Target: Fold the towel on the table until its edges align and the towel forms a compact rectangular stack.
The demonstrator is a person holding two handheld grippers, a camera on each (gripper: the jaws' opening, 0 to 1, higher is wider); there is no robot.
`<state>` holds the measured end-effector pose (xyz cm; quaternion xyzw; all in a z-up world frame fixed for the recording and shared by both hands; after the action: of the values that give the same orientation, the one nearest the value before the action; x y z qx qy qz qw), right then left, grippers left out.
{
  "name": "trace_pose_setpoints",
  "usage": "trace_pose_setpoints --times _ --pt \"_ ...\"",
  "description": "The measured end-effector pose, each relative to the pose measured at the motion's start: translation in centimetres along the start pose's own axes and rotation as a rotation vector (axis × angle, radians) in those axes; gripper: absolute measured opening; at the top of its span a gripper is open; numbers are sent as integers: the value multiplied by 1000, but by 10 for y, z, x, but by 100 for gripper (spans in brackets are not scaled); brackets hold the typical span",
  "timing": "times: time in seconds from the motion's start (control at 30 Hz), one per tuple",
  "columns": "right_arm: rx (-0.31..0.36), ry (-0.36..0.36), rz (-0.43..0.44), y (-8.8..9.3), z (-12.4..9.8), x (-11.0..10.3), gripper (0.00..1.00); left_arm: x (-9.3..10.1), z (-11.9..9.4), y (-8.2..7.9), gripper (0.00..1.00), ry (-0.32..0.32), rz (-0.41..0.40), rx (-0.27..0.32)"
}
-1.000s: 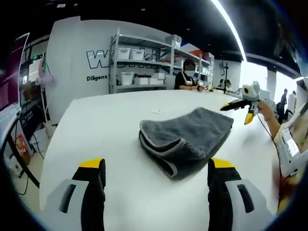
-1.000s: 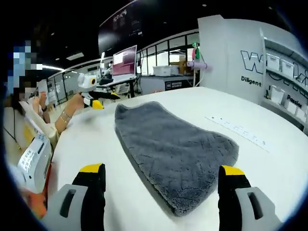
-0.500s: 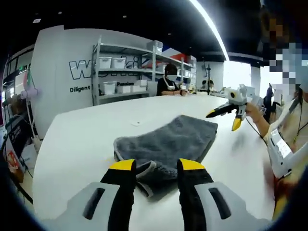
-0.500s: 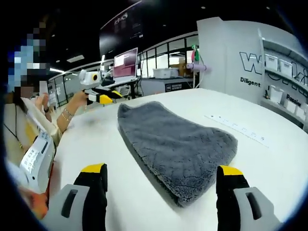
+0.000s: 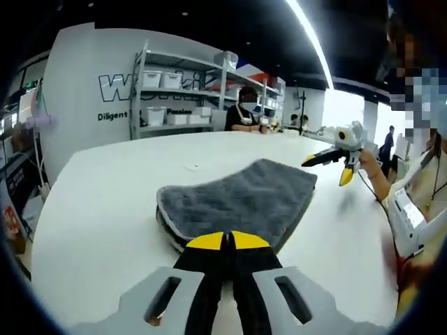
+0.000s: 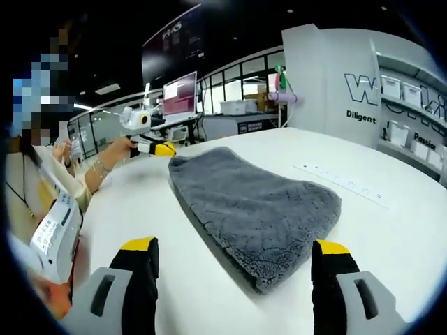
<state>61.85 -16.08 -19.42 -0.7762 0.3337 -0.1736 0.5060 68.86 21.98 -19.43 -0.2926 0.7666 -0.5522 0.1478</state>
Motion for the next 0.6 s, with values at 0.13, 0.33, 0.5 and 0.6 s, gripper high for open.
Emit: trace_pose_setpoints --times 0.13,0.33,0.5,0.6 --pt "0 -2 0 0 0 -1 91 -2 -4 7 1 -11 -17 -30" --pt "-5 -8 1 2 1 -1 91 -3 -7 20 1 -28 -19 -83" --pt "-2 -9 3 1 0 -2 90 -6 -4 29 1 -43 -21 -112" --pt "-3 -7 6 2 0 -1 90 -6 -2 32 1 -44 -27 -128"
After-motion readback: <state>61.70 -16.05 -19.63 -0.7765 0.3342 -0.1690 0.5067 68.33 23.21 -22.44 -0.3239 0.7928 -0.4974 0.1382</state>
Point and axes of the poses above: the point that each gripper's makers call its tool centre point, and the gripper's own axes: z roughly forward along the fingers, x roughly to its right, y roughly out of its underside, the point moved 7 cm from there along -z, roughly backward along the fingers, and after that the axes turned 1 degree about x, right-handed, at the moved point
